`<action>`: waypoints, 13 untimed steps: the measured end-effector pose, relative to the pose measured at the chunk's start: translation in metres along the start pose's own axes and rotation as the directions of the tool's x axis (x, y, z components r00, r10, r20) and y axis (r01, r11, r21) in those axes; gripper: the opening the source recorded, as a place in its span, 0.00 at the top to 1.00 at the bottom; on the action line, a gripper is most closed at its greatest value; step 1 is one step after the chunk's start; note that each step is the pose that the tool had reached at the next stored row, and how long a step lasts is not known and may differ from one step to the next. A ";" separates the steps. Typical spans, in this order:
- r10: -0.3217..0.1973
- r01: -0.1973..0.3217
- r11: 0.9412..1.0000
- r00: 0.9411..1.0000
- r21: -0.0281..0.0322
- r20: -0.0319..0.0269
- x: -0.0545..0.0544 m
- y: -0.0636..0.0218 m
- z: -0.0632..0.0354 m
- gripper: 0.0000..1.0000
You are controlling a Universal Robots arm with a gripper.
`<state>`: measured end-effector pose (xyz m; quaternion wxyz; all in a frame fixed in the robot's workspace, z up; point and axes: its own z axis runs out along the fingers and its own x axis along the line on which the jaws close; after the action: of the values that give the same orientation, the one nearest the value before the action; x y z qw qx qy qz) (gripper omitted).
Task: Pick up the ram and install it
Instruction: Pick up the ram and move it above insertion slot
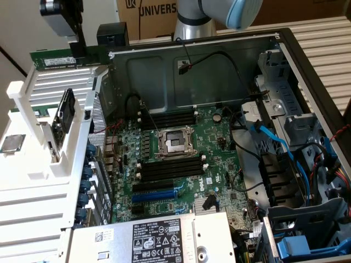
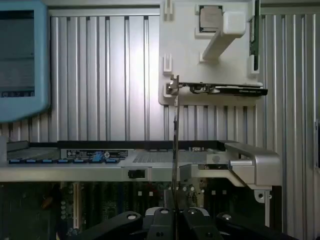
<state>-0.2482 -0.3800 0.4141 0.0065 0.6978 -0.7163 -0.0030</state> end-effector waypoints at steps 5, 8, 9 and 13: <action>0.000 0.000 1.000 1.000 -0.005 0.000 -0.001 -0.0411 -0.0013 0.87; -0.001 0.001 1.000 1.000 -0.007 0.000 -0.001 -0.0549 -0.0017 0.87; -0.001 0.001 1.000 1.000 -0.007 0.000 -0.002 -0.0595 -0.0018 0.87; -0.002 0.002 1.000 1.000 -0.011 0.000 -0.002 -0.0909 -0.0030 0.87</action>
<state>-0.1573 -0.3802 0.4159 0.0103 0.6984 -0.7156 -0.0067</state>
